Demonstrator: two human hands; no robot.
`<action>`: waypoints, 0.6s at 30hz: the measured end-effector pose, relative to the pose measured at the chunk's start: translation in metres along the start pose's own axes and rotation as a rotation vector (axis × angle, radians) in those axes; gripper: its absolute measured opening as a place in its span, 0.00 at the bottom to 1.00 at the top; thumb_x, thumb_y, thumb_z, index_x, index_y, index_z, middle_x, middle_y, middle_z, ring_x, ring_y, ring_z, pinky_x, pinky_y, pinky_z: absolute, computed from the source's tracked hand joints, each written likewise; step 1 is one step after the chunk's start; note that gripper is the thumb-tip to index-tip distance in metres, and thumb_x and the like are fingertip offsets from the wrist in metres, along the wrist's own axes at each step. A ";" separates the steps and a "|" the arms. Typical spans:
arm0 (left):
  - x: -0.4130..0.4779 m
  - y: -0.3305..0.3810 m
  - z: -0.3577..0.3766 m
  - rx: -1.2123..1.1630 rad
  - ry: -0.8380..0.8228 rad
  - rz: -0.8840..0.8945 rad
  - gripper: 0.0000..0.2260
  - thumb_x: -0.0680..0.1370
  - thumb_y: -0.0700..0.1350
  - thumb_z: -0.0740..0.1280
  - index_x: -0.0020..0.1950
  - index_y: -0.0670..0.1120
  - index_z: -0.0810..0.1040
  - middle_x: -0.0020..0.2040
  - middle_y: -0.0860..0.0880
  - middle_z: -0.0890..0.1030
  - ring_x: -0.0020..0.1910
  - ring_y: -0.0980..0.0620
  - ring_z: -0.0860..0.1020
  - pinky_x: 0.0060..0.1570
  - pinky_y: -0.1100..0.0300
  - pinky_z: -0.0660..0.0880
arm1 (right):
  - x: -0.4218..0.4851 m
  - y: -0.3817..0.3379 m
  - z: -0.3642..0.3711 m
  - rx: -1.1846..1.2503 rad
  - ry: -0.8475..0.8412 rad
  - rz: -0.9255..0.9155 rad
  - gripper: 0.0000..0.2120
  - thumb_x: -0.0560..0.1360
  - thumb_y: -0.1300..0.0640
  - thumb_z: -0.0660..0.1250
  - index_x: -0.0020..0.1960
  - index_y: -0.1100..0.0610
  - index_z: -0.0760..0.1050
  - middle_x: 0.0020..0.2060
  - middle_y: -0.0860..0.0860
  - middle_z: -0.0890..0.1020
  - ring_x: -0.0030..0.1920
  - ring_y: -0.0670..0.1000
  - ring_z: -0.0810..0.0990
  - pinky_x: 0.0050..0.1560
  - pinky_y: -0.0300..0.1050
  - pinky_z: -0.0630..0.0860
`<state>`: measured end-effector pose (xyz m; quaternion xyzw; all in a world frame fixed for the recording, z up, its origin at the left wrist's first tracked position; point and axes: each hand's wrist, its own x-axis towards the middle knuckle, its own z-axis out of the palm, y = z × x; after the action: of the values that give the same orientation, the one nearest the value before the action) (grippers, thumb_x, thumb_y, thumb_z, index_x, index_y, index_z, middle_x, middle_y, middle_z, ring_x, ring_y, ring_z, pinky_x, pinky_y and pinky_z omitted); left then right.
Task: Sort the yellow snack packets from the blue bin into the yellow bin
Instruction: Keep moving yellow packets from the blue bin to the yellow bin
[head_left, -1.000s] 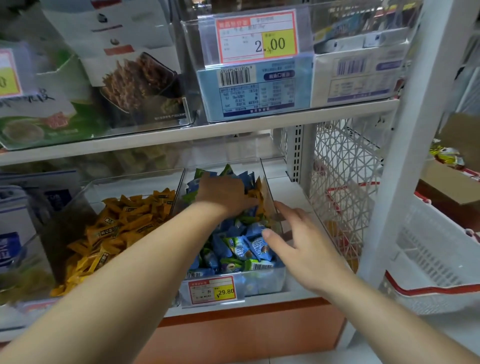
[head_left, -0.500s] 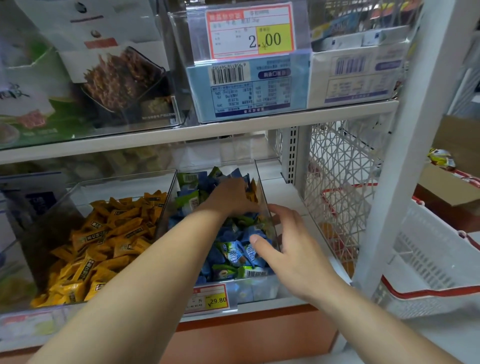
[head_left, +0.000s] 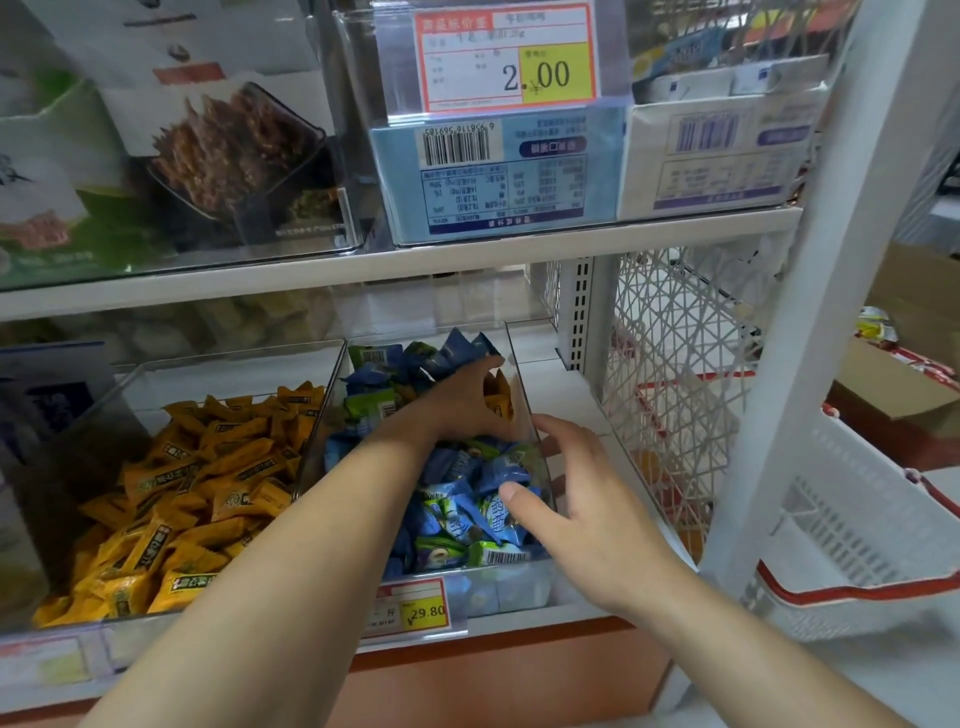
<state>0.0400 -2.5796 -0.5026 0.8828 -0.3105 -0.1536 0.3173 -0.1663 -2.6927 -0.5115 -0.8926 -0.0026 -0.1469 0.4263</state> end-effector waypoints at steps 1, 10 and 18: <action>0.000 0.001 0.001 0.020 -0.005 -0.020 0.40 0.70 0.48 0.79 0.76 0.55 0.61 0.61 0.57 0.67 0.61 0.55 0.69 0.58 0.65 0.69 | 0.000 0.000 0.000 -0.003 -0.002 0.002 0.31 0.72 0.34 0.60 0.72 0.37 0.56 0.65 0.40 0.67 0.61 0.41 0.70 0.58 0.41 0.69; 0.001 0.005 -0.002 0.300 -0.095 -0.063 0.31 0.71 0.58 0.74 0.69 0.52 0.67 0.60 0.51 0.74 0.57 0.50 0.75 0.59 0.52 0.75 | 0.001 0.003 0.001 0.005 -0.012 0.002 0.31 0.68 0.31 0.57 0.69 0.33 0.54 0.63 0.38 0.67 0.57 0.34 0.67 0.53 0.33 0.66; -0.011 0.002 0.000 0.212 0.130 0.049 0.16 0.71 0.50 0.76 0.55 0.56 0.76 0.50 0.56 0.77 0.51 0.53 0.77 0.49 0.58 0.76 | 0.002 0.003 0.001 0.000 -0.015 0.013 0.32 0.68 0.31 0.57 0.70 0.35 0.55 0.63 0.39 0.67 0.58 0.39 0.70 0.53 0.38 0.69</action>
<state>0.0310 -2.5742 -0.5002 0.9116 -0.3254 -0.0547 0.2453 -0.1635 -2.6943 -0.5137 -0.8937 0.0002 -0.1372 0.4272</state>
